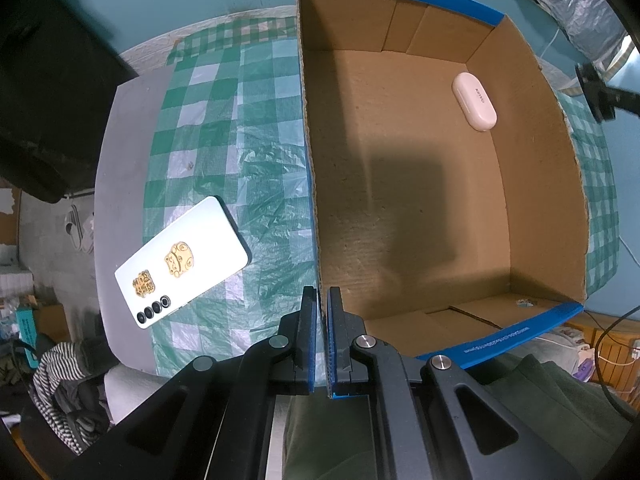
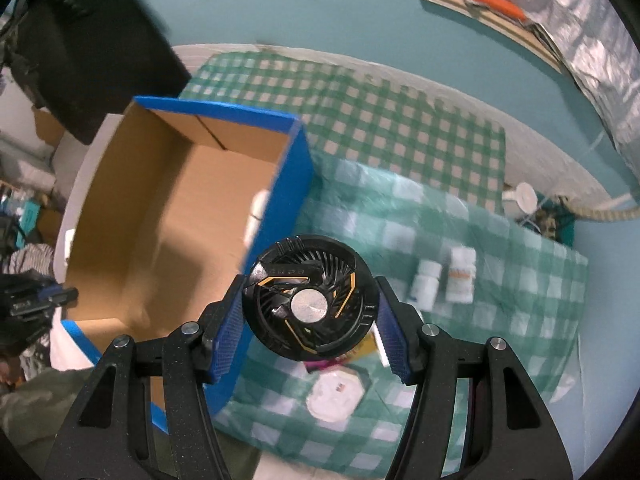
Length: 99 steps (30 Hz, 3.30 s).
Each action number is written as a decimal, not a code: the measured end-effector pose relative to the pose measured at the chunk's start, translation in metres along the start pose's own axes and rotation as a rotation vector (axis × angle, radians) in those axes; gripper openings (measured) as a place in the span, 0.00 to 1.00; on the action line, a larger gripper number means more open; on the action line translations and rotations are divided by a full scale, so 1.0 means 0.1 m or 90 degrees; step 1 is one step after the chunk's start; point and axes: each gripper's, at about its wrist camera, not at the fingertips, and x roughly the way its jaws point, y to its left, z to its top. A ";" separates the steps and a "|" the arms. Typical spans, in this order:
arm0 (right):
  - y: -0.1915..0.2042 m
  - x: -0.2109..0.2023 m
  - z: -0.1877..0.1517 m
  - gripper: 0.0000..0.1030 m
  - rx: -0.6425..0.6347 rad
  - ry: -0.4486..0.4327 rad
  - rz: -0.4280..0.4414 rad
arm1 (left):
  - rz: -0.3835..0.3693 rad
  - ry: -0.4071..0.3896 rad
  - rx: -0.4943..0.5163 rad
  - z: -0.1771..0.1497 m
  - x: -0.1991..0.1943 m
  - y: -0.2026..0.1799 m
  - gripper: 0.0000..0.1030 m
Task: Organize rigid objects
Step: 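Lift the black fan with the right gripper and carry it into the box, then open the right gripper to release the fan beside the earbud case, then move the right gripper back toward the teal tin and pink lighter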
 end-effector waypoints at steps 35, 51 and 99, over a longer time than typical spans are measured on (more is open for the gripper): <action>0.88 0.91 0.72 0.60 -0.114 0.073 0.015 | 0.002 0.002 0.003 -0.02 0.03 -0.03 0.04; 0.85 0.87 0.75 0.60 -0.100 0.053 0.007 | -0.002 0.006 0.004 -0.03 0.03 -0.03 0.04; -0.31 0.29 0.02 0.63 0.061 0.052 0.014 | -0.004 0.003 0.006 -0.05 -0.01 -0.01 0.05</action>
